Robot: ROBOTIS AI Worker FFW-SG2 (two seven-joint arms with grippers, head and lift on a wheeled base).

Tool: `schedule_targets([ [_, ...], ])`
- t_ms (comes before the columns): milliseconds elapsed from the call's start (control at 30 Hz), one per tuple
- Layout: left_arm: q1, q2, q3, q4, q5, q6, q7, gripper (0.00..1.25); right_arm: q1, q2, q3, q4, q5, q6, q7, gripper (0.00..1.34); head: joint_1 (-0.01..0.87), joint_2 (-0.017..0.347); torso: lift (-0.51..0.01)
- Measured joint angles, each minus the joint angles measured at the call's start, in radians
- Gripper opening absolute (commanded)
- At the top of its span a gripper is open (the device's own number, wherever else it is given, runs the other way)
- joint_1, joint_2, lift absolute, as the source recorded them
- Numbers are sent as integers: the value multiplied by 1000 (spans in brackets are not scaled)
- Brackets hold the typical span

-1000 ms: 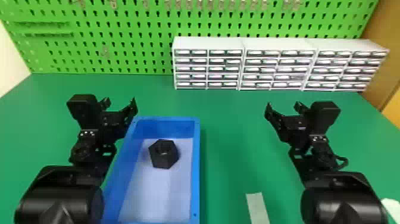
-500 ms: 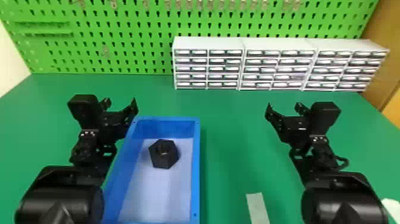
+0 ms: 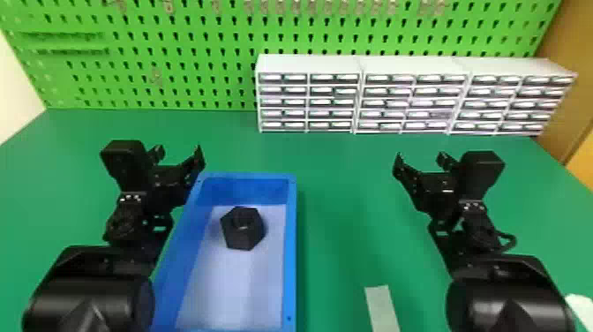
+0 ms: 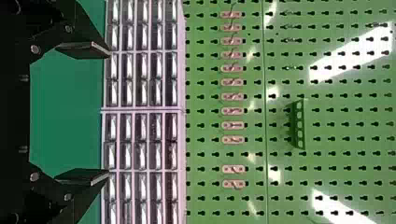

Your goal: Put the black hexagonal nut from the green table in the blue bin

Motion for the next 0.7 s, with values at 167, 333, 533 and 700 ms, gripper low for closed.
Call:
schedule_targets([
  [167,0,0,0,0,0,0,0,762,0,-1,0,0,0,0,0,966,686,51,-96],
  [333,0,0,0,0,0,0,0,762,-1,-1,1,0,-1,0,0,966,686,51,-96],
  [533,0,0,0,0,0,0,0,762,-1,-1,1,0,-2,3,0,966,686,51,-96],
  [700,0,0,0,0,1,0,0,762,-2,-1,2,0,-2,5,0,966,686,51,-96],
])
